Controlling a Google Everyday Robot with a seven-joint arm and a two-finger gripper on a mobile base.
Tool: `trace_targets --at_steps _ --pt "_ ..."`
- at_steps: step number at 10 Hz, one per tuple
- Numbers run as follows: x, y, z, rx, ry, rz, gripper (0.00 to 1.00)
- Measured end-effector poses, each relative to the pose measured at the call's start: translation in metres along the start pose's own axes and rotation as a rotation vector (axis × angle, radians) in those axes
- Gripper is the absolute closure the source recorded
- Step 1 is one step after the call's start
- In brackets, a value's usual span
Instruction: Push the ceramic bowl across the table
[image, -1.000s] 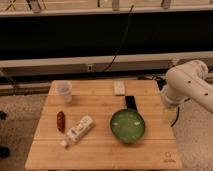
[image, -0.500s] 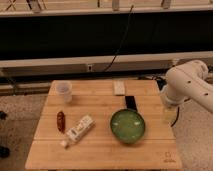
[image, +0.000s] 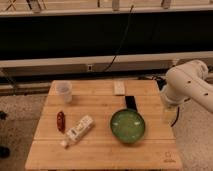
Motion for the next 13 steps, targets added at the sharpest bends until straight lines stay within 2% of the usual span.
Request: trace_targets --at_steps 2,4,5,11,13 --pt "-0.005 0.004 0.011 -0.005 -0.003 -0.008 0.20" --pt "-0.019 0.010 0.037 -0.013 -0.011 -0.022 0.20" --pt "-0.022 0.012 0.045 -0.015 -0.012 -0.027 0.20" --pt "-0.053 0.025 0.072 -0.035 -0.019 -0.067 0.20" --pt "-0.057 0.028 0.075 -0.036 -0.018 -0.077 0.20"
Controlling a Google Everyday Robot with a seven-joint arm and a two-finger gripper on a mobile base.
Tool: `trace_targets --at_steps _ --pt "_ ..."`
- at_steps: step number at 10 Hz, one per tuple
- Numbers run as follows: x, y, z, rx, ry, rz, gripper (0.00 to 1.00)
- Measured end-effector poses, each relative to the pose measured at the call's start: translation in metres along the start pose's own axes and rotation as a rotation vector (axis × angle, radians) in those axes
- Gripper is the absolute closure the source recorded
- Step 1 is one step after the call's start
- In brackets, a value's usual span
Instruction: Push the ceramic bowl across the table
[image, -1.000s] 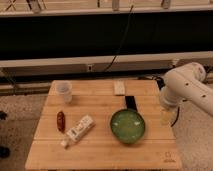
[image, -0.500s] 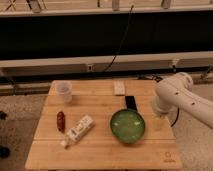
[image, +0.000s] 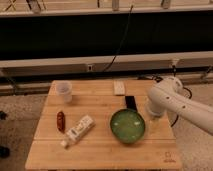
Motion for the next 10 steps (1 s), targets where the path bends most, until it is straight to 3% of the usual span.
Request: trace_targets --at_steps 3,9,10 --pt "0.000 -0.007 0.009 -0.002 -0.008 -0.020 0.23" --pt "0.013 -0.014 0.031 -0.014 -0.025 -0.055 0.85" --pt "0.012 -0.015 0.036 -0.019 -0.027 -0.068 0.90"
